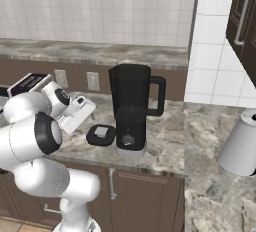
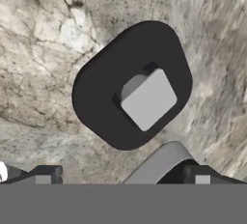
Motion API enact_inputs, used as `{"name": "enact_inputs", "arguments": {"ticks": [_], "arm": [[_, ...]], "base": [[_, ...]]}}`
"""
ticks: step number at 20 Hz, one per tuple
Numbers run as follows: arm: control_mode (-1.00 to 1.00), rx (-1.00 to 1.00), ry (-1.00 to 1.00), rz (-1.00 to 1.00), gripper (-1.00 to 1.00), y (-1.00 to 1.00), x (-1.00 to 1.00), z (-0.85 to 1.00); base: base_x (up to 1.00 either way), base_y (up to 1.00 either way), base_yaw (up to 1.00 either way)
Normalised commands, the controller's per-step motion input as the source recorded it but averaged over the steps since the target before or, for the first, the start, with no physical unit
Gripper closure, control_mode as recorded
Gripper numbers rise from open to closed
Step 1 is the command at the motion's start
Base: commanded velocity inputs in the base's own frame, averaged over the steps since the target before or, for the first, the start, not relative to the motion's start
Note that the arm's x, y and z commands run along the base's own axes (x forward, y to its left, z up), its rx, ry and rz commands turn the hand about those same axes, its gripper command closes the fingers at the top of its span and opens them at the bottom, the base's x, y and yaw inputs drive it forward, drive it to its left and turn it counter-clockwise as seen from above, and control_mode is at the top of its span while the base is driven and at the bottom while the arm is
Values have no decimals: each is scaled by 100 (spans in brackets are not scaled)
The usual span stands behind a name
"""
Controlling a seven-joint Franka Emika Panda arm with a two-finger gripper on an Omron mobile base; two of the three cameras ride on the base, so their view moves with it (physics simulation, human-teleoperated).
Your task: Close the lid blender by securely placing the lid on top.
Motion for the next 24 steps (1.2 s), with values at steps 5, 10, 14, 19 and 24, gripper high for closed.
{"name": "enact_inputs", "arguments": {"ticks": [5,10,14,19,24], "arm": [[-100,0,5,3,-100,-5,8,-20],[-100,0,1,10,-100,-21,12,-26],[-100,0,0,16,-100,-24,17,-24],[-100,0,0,16,-100,-15,13,-16],[-100,0,5,11,-100,-1,15,-6]], "base": [[0,0,0],[0,0,0],[0,0,0],[0,0,0],[0,0,0]]}}
